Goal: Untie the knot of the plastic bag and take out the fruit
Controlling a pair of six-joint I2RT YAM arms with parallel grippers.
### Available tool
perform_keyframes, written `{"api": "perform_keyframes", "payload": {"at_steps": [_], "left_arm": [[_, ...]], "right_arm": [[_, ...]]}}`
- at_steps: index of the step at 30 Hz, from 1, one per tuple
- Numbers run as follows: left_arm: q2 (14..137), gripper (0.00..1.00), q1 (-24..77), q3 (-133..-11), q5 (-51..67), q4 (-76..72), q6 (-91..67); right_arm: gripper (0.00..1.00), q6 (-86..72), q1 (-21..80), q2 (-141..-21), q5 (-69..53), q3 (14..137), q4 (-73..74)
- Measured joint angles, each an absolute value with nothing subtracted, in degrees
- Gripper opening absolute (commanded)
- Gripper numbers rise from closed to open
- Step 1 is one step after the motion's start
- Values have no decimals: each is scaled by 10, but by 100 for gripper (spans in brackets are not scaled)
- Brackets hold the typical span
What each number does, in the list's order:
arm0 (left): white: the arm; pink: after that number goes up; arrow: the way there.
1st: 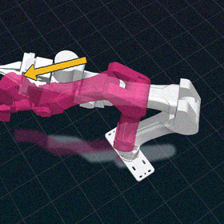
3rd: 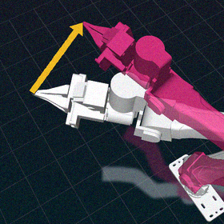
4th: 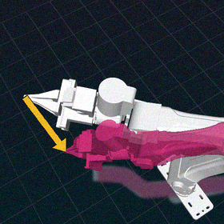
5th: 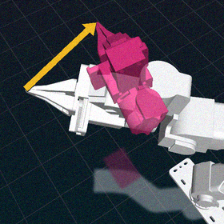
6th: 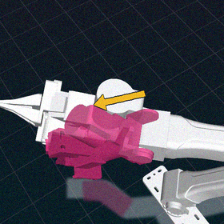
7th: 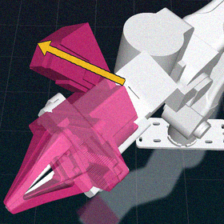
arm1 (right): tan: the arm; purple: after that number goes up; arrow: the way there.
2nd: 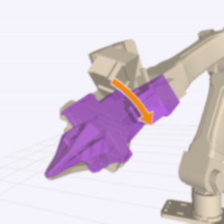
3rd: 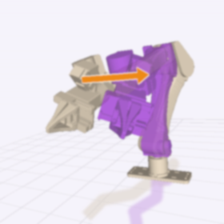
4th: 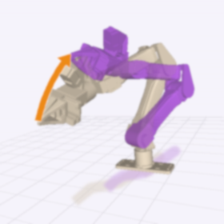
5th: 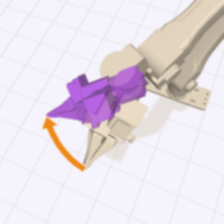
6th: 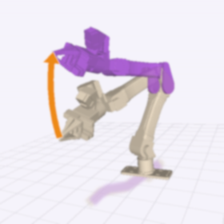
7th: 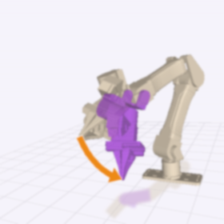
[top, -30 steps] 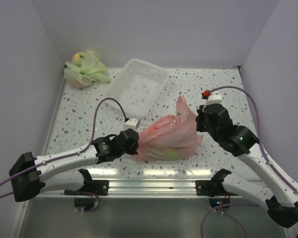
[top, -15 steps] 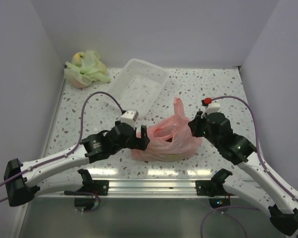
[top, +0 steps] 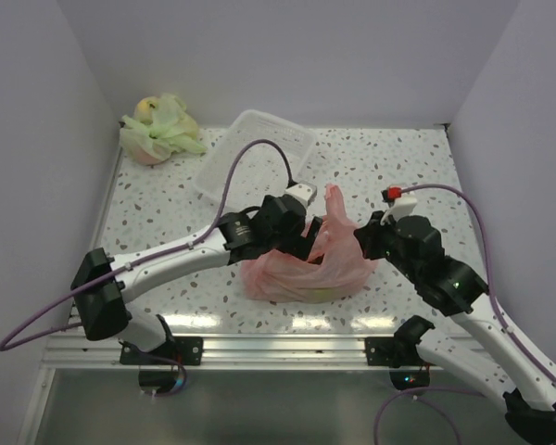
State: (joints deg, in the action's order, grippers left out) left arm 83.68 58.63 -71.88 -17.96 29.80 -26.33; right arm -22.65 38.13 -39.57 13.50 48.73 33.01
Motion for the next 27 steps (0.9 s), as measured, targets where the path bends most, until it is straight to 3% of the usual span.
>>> {"api": "perform_keyframes", "payload": {"at_steps": [3, 5, 6, 8, 9, 16, 20, 27], "left_arm": [[883, 98, 582, -719, -179, 310, -253], [903, 85, 575, -719, -185, 311, -255], [908, 69, 568, -719, -192, 310, -259], [910, 53, 548, -720, -201, 310, -269], [910, 40, 533, -724, -208, 311, -274], [873, 8, 436, -781, -288, 316, -324], [790, 0, 431, -773, -317, 305, -371], [628, 1, 439, -644, -297, 251, -441]], "right_arm": [[0, -225, 381, -393, 135, 485, 331], [0, -224, 381, -392, 135, 484, 331], [0, -223, 381, -392, 136, 484, 332], [0, -222, 381, -392, 143, 484, 332], [0, -220, 381, -392, 153, 484, 334], [0, -232, 381, -427, 312, 536, 383], [0, -256, 381, -454, 367, 580, 377], [0, -266, 381, -447, 349, 582, 337]]}}
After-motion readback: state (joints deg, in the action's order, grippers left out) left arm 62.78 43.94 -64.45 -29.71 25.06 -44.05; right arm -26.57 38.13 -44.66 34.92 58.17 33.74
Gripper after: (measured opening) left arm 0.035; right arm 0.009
